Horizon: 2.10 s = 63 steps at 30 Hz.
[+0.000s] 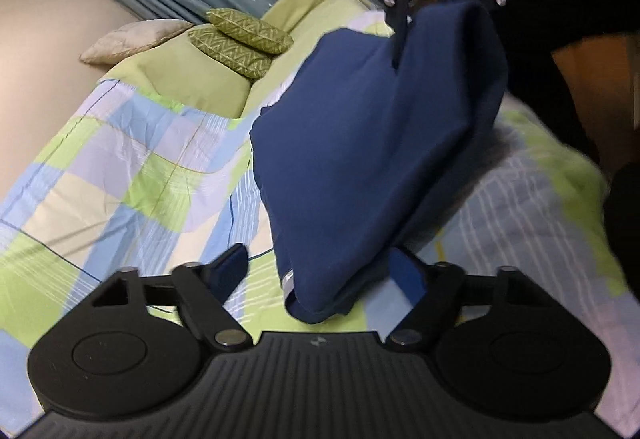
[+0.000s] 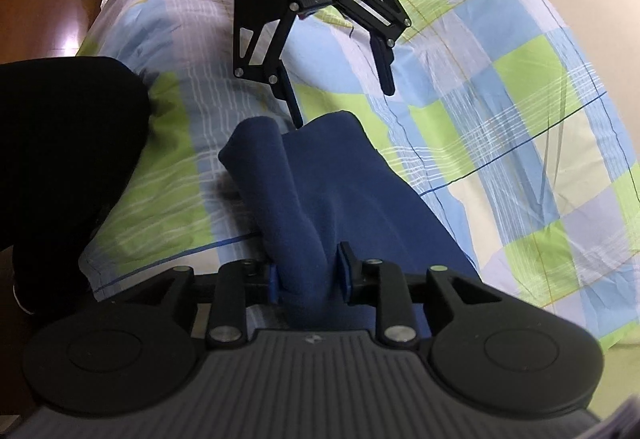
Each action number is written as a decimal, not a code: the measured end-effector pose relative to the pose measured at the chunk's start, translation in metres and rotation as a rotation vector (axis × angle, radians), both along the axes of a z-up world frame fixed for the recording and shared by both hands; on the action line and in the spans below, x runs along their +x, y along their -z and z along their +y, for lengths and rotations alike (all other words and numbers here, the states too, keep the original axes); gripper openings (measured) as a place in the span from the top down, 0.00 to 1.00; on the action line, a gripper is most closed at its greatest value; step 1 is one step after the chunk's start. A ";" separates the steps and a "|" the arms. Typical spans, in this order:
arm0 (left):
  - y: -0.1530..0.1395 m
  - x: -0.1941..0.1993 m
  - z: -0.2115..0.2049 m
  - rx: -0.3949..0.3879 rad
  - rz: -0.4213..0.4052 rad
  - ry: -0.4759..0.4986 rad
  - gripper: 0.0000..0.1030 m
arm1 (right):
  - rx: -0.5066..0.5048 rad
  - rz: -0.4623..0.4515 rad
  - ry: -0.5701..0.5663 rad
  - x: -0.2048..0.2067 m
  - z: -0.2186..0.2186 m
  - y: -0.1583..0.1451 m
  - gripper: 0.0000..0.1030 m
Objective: Fold clothes
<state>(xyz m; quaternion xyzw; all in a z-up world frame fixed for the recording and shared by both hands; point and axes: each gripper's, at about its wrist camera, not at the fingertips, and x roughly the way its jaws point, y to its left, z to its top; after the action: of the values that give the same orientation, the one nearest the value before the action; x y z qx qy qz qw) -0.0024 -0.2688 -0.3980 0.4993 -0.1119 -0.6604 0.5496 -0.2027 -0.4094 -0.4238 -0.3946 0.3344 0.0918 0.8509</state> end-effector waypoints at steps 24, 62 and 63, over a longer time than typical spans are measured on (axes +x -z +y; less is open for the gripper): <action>0.049 0.006 -0.026 0.106 -0.243 -0.011 0.98 | -0.057 -0.039 0.015 -0.002 0.007 0.016 0.59; 0.032 0.004 -0.010 0.060 -0.334 0.049 0.23 | 0.317 -0.107 0.156 0.018 -0.054 -0.048 0.87; 0.030 0.002 -0.007 0.060 -0.326 0.048 0.23 | 0.350 -0.112 0.175 0.018 -0.059 -0.051 0.87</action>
<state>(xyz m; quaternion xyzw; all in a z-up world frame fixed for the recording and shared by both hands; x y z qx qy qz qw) -0.0002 -0.2757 -0.4283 0.6132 -0.1916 -0.5866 0.4931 -0.1843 -0.4685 -0.3727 -0.2148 0.2986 0.0521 0.9284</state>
